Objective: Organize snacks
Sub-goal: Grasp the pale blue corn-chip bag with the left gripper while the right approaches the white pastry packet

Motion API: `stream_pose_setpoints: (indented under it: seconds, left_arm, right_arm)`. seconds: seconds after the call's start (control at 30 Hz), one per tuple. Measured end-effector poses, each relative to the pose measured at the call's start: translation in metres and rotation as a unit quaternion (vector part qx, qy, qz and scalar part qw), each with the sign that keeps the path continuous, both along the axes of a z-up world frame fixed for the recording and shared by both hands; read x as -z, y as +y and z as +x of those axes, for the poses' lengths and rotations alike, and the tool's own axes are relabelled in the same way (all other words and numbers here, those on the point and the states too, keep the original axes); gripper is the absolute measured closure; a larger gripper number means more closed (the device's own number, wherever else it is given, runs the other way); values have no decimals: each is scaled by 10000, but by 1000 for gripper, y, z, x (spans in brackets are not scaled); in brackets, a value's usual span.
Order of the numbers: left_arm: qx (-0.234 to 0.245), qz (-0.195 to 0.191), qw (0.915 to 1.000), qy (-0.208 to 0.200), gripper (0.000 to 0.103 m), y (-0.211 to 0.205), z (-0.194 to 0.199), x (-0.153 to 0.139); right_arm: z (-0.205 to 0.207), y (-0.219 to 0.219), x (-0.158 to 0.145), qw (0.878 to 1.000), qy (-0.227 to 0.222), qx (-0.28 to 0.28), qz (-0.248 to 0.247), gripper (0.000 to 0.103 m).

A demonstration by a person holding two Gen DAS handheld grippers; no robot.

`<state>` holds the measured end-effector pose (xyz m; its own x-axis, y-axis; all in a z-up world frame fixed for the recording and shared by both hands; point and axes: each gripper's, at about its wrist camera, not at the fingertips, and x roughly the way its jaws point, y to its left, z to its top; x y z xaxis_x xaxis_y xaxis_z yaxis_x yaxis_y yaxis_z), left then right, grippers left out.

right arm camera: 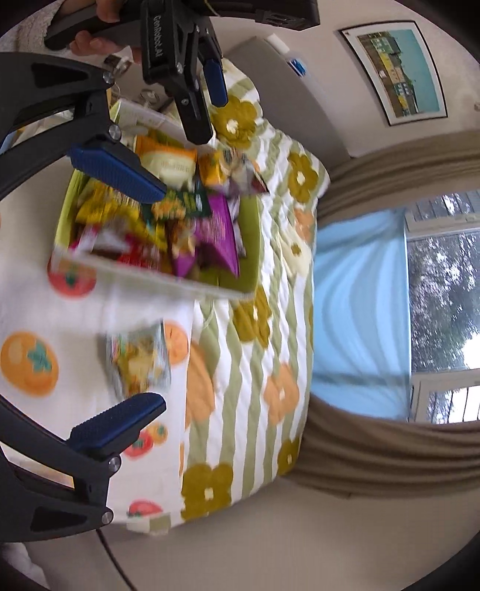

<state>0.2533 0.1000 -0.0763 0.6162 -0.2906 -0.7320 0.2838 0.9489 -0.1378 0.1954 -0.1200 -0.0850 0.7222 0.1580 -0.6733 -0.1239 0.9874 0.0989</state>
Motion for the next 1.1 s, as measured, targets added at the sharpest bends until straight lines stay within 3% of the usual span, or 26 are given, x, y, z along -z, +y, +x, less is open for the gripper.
stream_pose_setpoints:
  seconds: [0.23,0.47,0.63,0.73,0.87,1.1]
  left_arm:
    - [188,90,9994,284,3,-108,2,15]
    - [-65,141,9967,803,3,-190,23,61]
    - [-637,124,9908,1187,3,-208,49,100]
    - [-927,335,9859,1354,3,-214,65,123]
    - [-1286,566,9759,1668,3,-218,94,160]
    - [-1287,988,9659,2020,3,-222,121,206]
  right_arm:
    - [-20,-90,13,9989,285,361,42,1]
    - [-36,-160,42,9952,570,724,-323,1]
    - [-40,-201,80,9919,965,821,-48,0]
    - [-41,-212,101,9901,1175,770,76,0]
    - [-43,-212,130,9881,1387,652,-102,0]
    - [-46,-208,171,9858,1534,572,-369,0]
